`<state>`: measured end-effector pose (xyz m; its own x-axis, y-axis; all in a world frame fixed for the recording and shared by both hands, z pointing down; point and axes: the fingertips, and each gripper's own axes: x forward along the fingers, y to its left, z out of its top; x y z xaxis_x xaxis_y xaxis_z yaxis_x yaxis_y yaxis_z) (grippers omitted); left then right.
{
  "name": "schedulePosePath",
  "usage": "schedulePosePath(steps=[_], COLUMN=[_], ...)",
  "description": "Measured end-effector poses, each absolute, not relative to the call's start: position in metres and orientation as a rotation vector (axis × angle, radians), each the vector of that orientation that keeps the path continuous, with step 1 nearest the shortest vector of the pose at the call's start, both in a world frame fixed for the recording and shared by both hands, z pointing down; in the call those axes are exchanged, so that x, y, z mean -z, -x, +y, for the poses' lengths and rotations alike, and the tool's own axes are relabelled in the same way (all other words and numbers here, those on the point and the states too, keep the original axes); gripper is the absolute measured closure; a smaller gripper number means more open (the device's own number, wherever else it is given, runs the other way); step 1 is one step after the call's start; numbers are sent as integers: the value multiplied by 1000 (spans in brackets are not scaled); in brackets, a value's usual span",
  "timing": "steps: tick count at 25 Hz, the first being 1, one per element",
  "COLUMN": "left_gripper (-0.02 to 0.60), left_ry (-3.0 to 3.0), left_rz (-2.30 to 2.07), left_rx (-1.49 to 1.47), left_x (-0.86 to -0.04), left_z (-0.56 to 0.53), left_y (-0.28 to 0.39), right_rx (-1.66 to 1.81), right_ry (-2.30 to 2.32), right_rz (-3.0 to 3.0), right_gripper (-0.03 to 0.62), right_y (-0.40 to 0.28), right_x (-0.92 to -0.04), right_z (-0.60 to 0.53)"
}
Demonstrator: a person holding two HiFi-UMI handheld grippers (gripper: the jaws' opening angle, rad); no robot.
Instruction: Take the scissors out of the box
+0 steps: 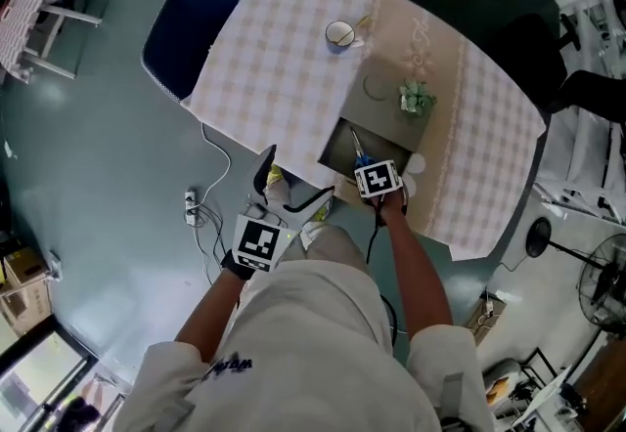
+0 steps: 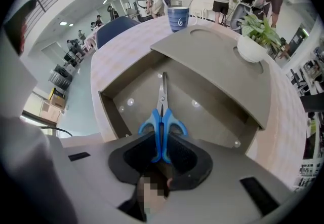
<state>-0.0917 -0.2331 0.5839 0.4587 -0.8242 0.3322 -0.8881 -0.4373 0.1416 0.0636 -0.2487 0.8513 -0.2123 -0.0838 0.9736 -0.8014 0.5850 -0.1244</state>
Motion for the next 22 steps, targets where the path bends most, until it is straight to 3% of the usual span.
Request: schedulePosePath(steps=[9, 22], left_gripper=[64, 66], left_ry=[-2412, -2544], left_rz=[-1547, -1480], left_rx=[-372, -345], left_x=[-571, -537], left_z=[-219, -228], left_y=[132, 102], right_rx=[-816, -858], right_ry=[-835, -1016], right_rz=[-1781, -1942], right_gripper=[511, 511], right_y=[-69, -67], right_x=[-817, -748], right_z=[-247, -245])
